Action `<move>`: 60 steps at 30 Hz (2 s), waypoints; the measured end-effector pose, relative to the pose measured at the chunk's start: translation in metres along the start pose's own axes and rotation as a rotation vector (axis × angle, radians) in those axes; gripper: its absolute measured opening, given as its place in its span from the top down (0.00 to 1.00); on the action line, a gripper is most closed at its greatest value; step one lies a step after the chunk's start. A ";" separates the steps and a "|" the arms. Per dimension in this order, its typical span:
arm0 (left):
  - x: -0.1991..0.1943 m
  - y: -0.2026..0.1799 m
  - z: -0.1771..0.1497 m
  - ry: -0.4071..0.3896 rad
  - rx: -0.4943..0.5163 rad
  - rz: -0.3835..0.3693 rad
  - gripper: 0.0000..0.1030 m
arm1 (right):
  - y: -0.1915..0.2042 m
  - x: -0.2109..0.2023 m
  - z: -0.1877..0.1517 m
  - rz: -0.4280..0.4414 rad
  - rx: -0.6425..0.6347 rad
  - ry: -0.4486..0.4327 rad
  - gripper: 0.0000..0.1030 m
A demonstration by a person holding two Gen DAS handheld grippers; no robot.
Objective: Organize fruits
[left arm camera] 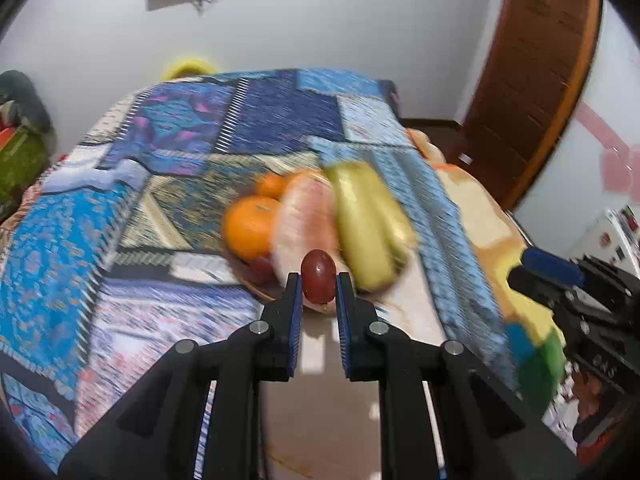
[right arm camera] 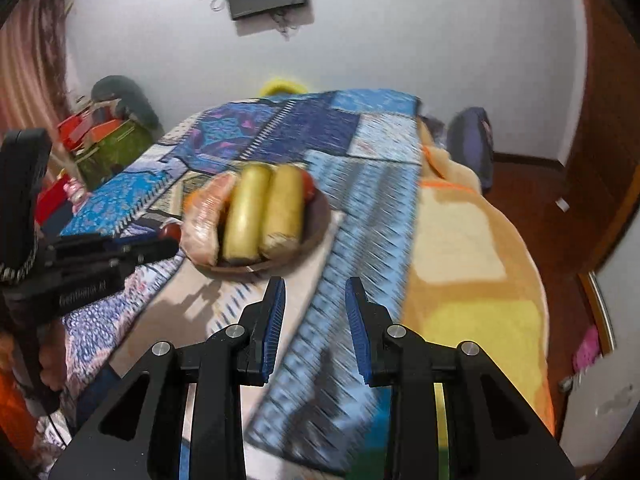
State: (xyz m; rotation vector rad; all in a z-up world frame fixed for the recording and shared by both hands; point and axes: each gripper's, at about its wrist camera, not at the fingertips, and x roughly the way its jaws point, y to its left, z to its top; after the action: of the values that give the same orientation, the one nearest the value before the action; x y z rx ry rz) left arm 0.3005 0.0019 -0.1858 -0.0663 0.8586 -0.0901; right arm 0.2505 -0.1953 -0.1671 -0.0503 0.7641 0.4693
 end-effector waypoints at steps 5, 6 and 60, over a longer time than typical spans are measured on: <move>0.014 0.026 0.021 -0.012 -0.008 0.031 0.85 | 0.020 0.021 0.018 0.029 -0.048 -0.016 0.72; 0.018 0.029 0.024 -0.010 -0.009 0.030 0.85 | 0.022 0.026 0.022 0.036 -0.052 -0.019 0.72; -0.269 -0.009 0.001 -0.543 -0.013 -0.003 0.56 | 0.094 -0.175 0.061 0.018 -0.080 -0.474 0.65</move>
State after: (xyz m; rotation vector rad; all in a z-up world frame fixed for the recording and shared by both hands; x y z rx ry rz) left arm 0.1263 0.0213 0.0183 -0.0988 0.3166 -0.0649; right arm 0.1407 -0.1663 0.0070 -0.0055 0.2809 0.5038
